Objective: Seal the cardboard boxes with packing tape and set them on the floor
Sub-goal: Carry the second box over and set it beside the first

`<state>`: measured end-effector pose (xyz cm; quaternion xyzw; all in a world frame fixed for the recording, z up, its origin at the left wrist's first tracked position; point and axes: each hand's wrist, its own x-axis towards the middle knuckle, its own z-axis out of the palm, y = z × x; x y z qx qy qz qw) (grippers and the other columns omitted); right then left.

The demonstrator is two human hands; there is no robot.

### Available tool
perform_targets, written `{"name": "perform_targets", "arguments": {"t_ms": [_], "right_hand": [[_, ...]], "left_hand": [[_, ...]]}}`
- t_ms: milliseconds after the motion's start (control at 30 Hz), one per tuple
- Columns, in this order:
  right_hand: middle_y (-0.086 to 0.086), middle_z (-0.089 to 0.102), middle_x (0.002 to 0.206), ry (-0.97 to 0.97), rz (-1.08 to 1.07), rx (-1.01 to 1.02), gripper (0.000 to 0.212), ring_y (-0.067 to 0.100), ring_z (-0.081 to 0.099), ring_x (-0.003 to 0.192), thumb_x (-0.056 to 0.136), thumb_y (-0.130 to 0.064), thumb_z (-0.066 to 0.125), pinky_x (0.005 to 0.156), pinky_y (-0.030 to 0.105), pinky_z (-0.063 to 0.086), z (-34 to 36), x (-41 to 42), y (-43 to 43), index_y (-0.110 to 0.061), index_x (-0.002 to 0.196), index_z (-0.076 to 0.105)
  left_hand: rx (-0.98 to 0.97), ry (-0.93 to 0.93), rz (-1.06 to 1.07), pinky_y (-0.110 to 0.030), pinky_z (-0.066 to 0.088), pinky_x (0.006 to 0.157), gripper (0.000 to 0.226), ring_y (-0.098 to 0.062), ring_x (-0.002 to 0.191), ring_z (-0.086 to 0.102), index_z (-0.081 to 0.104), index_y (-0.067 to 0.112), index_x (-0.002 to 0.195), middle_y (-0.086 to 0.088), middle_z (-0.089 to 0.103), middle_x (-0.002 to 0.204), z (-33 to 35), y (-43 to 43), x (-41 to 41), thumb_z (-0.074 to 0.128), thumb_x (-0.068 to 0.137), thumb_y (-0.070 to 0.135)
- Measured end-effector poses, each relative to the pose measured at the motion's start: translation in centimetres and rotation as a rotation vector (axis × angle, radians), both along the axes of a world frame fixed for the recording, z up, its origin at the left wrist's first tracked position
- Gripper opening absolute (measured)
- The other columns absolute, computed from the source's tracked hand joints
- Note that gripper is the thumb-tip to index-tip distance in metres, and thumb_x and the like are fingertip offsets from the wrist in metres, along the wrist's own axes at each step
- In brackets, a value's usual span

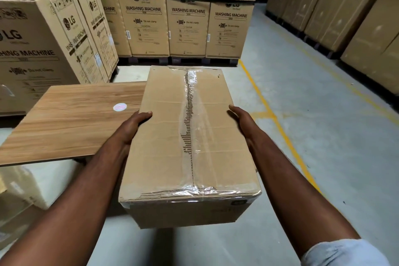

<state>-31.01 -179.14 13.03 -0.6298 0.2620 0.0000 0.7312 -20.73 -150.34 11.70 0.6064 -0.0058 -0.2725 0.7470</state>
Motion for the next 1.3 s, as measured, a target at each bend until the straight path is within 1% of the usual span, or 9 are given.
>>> {"name": "perform_targets", "arguments": {"t_ms": [100, 200, 333, 533, 800, 867, 933, 1033, 1300], "right_hand": [[-0.011, 0.075, 0.081, 0.007, 0.001, 0.017, 0.025, 0.009, 0.072, 0.074, 0.095, -0.044, 0.056, 0.075, 0.030, 0.052, -1.4, -0.3, -6.2, -0.024, 0.091, 0.070], [-0.013, 0.072, 0.107, 0.032, 0.014, -0.044, 0.029, 0.010, 0.063, 0.108, 0.086, -0.054, 0.062, 0.096, 0.033, 0.048, -1.3, -1.7, -12.1, -0.029, 0.100, 0.070], [-0.018, 0.063, 0.132, 0.068, 0.045, -0.137, 0.075, 0.006, 0.050, 0.129, 0.054, -0.075, 0.074, 0.118, 0.038, 0.029, -2.0, -3.5, -20.0, -0.038, 0.120, 0.069], [-0.011, 0.054, 0.141, 0.122, 0.065, -0.207, 0.049, 0.008, 0.043, 0.136, 0.093, -0.046, 0.061, 0.110, 0.026, 0.029, -2.3, -4.1, -28.6, -0.025, 0.137, 0.059], [-0.015, 0.048, 0.143, 0.187, 0.059, -0.187, 0.053, 0.009, 0.040, 0.135, 0.096, -0.052, 0.054, 0.107, 0.023, 0.032, -5.9, 0.5, -38.6, -0.027, 0.143, 0.051], [-0.016, 0.057, 0.134, 0.200, 0.072, -0.132, 0.042, 0.008, 0.052, 0.122, 0.098, -0.049, 0.054, 0.089, 0.014, 0.044, -6.6, 2.6, -41.0, -0.027, 0.133, 0.056], [-0.004, 0.065, 0.131, 0.215, 0.075, -0.079, 0.046, 0.011, 0.062, 0.113, 0.096, -0.049, 0.056, 0.079, 0.022, 0.053, -7.7, 4.7, -43.7, -0.022, 0.134, 0.058], [-0.006, 0.070, 0.106, 0.228, 0.052, -0.042, 0.032, 0.000, 0.069, 0.079, 0.100, -0.042, 0.052, 0.059, 0.016, 0.053, -8.3, 8.2, -47.7, -0.021, 0.123, 0.060], [0.005, 0.070, 0.122, 0.242, 0.011, 0.043, 0.043, 0.013, 0.073, 0.093, 0.101, -0.039, 0.052, 0.067, 0.024, 0.058, -12.4, 15.1, -58.2, -0.016, 0.137, 0.057]], "left_hand": [[0.001, 0.001, 0.029, -0.028, 0.057, 0.057, 0.023, -0.019, 0.067, 0.072, 0.065, 0.013, 0.115, -0.005, 0.074, 0.087, -0.6, -4.8, -1.1, 0.051, 0.098, 0.020], [-0.006, 0.026, 0.033, -0.030, 0.058, 0.061, 0.026, -0.020, 0.069, 0.071, 0.064, 0.015, 0.119, -0.008, 0.070, 0.098, -1.0, -10.8, -2.3, 0.054, 0.097, 0.023], [0.018, 0.051, 0.039, -0.030, 0.059, 0.058, 0.018, -0.020, 0.065, 0.072, 0.069, 0.018, 0.104, -0.004, 0.074, 0.086, -1.7, -18.2, -3.8, 0.053, 0.098, 0.024], [0.057, 0.004, 0.028, -0.040, 0.056, 0.074, 0.025, -0.026, 0.074, 0.072, 0.062, 0.018, 0.120, -0.005, 0.075, 0.093, -3.7, -27.4, -3.9, 0.052, 0.099, 0.023], [0.071, -0.003, 0.029, -0.029, 0.057, 0.060, 0.021, -0.017, 0.070, 0.072, 0.063, 0.021, 0.116, 0.000, 0.076, 0.088, -6.6, -37.8, 0.8, 0.050, 0.099, 0.018], [0.084, -0.015, 0.037, -0.028, 0.057, 0.059, 0.023, -0.015, 0.072, 0.073, 0.062, 0.023, 0.118, 0.002, 0.076, 0.090, -7.8, -40.6, 3.0, 0.049, 0.100, 0.016], [0.085, -0.015, 0.040, -0.027, 0.056, 0.057, 0.025, -0.014, 0.074, 0.073, 0.061, 0.023, 0.121, 0.004, 0.077, 0.090, -8.7, -43.3, 5.1, 0.049, 0.100, 0.016], [0.093, 0.018, 0.028, -0.029, 0.057, 0.061, 0.030, -0.016, 0.079, 0.073, 0.059, 0.023, 0.127, 0.003, 0.076, 0.097, -10.1, -47.6, 8.7, 0.048, 0.100, 0.016], [0.155, 0.027, -0.014, -0.039, 0.056, 0.081, 0.037, -0.024, 0.104, 0.071, 0.056, 0.026, 0.135, -0.002, 0.071, 0.120, -14.0, -57.8, 15.9, 0.051, 0.098, 0.018]]}}
